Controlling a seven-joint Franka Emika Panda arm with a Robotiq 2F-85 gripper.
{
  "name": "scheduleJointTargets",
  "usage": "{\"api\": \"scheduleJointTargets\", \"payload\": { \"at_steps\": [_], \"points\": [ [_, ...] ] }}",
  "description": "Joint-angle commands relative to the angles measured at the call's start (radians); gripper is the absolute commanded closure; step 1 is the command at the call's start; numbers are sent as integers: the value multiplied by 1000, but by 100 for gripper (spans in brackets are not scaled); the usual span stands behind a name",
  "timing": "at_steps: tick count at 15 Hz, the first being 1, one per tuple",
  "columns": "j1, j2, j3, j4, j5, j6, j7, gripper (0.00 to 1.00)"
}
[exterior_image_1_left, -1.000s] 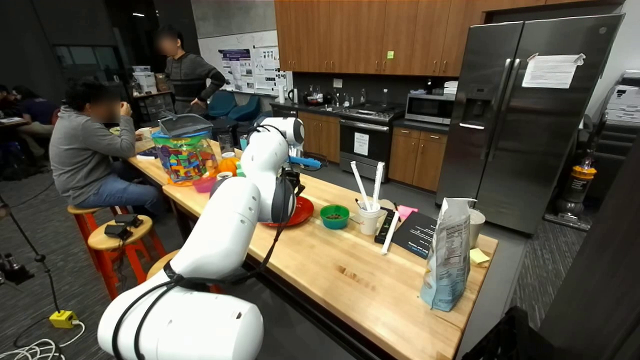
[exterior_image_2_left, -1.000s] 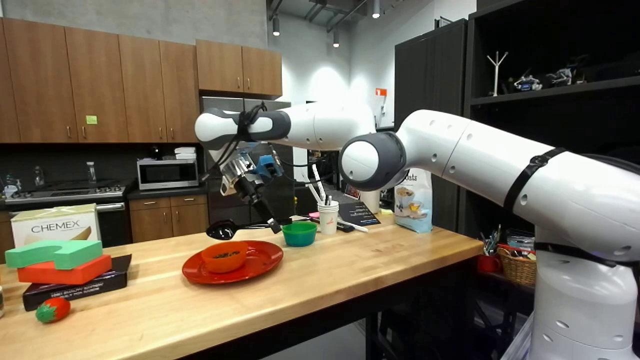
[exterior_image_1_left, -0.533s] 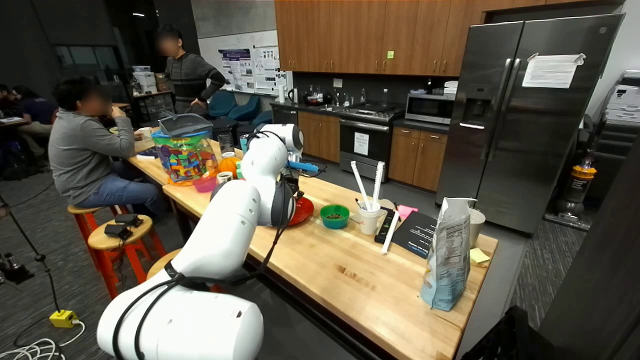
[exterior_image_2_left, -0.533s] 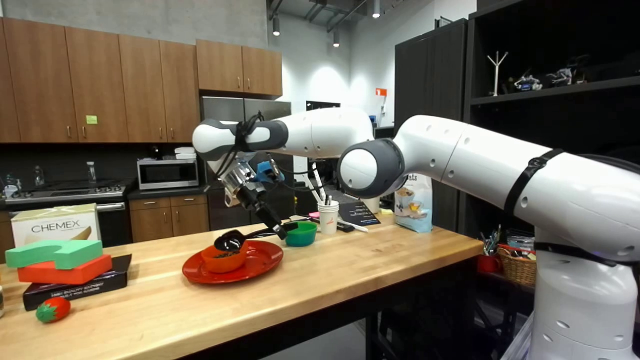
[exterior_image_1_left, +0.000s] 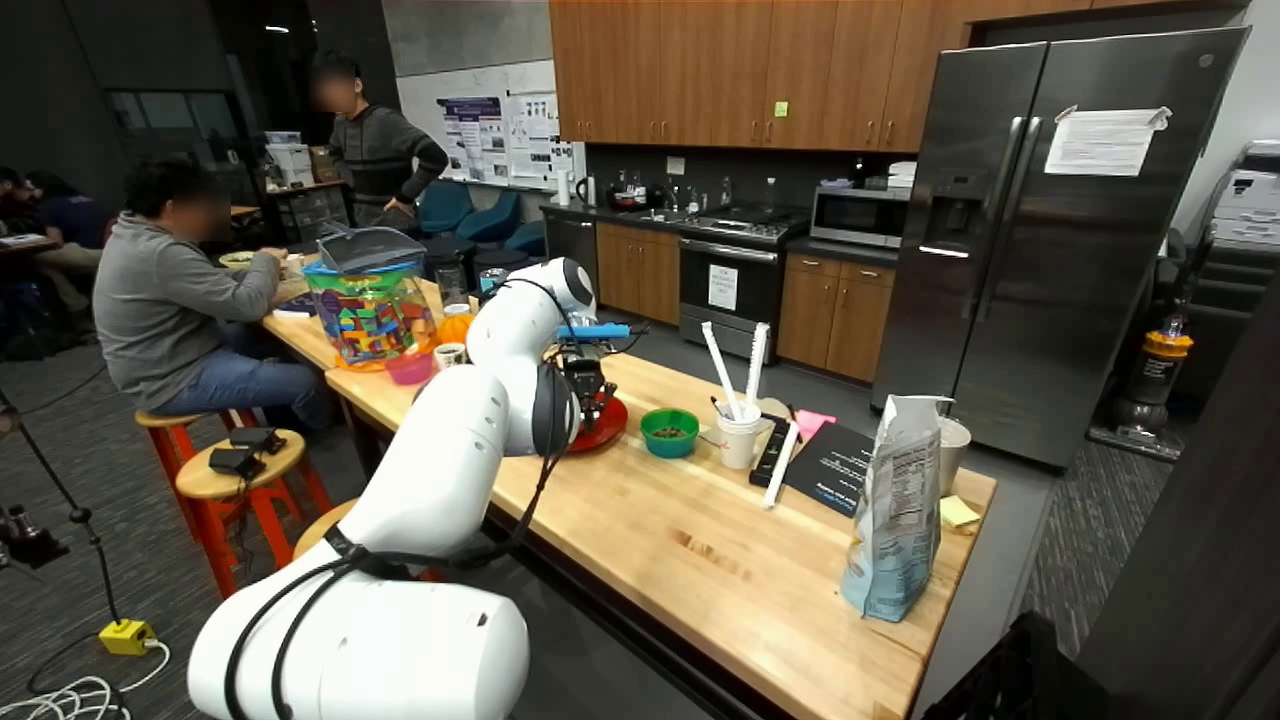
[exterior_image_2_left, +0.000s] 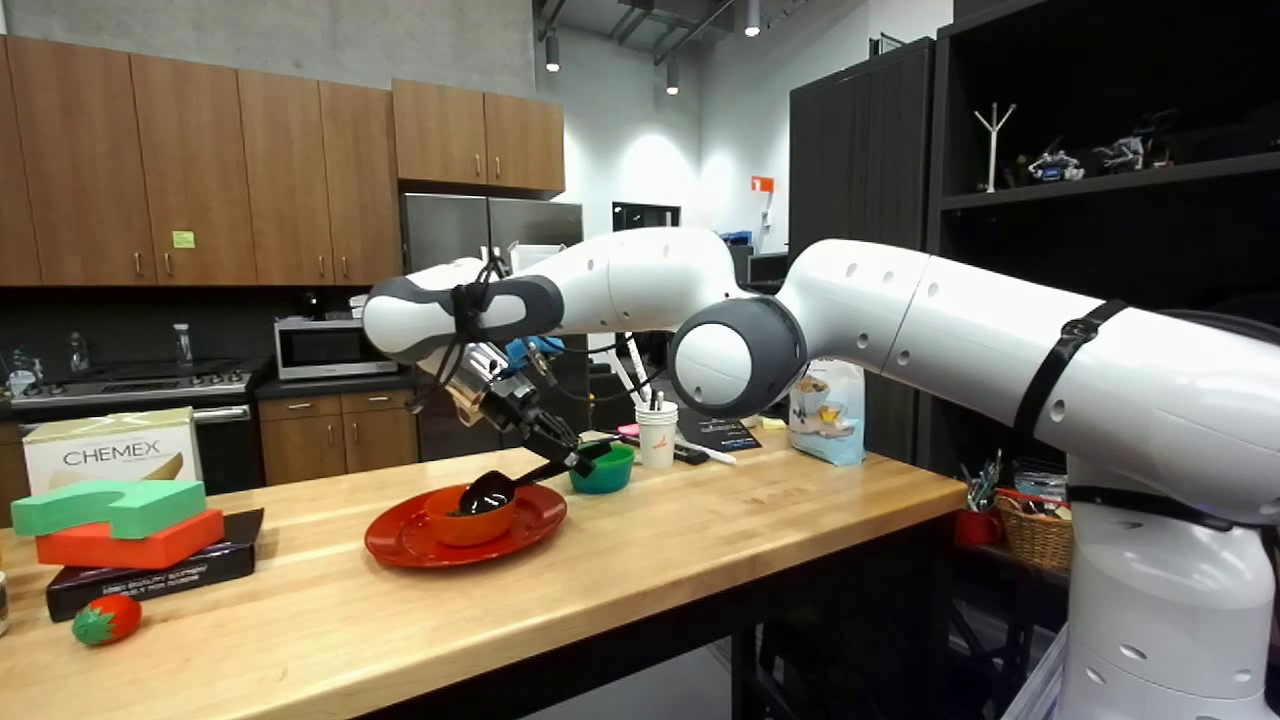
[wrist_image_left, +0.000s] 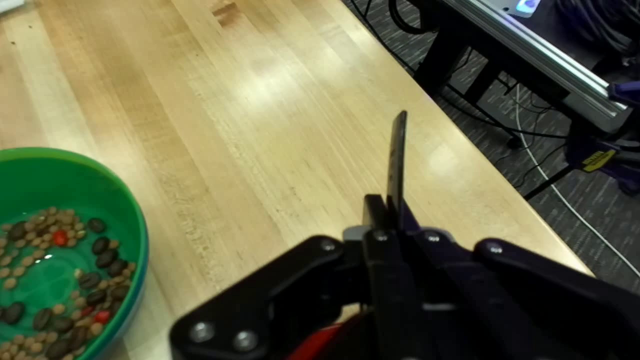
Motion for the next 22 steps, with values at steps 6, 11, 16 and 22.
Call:
{"api": "scheduleJointTargets", "payload": {
  "at_steps": [6, 11, 16, 22],
  "points": [
    [-6, 4, -5, -36, -8, 9, -47, 99],
    [-68, -3, 39, -50, 58, -18, -174, 99],
    [-117, -18, 86, -74, 138, -105, -302, 99],
    [-138, 25, 127, 15, 180, -292, -428, 99]
  ]
}}
